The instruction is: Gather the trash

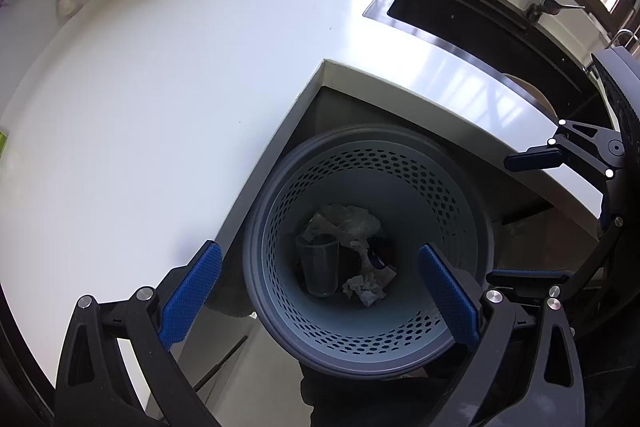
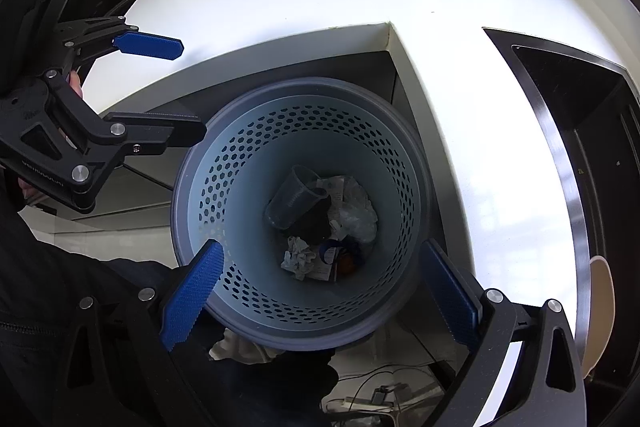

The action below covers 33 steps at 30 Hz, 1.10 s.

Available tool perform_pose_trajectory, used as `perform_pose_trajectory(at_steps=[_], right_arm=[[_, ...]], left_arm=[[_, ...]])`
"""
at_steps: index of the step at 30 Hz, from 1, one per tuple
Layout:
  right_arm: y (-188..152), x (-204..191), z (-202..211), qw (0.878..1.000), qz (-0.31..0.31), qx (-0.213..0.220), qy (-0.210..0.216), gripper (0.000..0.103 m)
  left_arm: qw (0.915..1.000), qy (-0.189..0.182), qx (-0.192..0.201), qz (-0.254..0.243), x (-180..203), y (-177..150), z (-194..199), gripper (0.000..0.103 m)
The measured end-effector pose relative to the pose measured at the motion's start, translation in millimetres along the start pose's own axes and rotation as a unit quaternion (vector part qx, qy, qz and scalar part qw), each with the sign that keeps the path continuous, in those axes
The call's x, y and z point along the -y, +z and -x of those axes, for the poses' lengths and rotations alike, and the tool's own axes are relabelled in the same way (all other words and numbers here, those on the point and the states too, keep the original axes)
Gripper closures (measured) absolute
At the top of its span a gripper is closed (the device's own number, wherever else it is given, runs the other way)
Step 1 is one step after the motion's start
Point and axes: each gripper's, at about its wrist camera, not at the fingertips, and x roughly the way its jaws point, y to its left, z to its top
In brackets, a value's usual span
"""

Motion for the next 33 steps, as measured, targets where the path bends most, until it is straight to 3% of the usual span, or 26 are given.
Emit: perform_pose_trajectory(at_steps=[33], right_arm=[[-4.0, 2.0, -3.9, 1.000, -0.009, -0.007, -0.003, 0.010]], left_arm=[[0.9996, -0.011, 0.003, -0.026, 9.2, -2.5, 3.4, 0.007]])
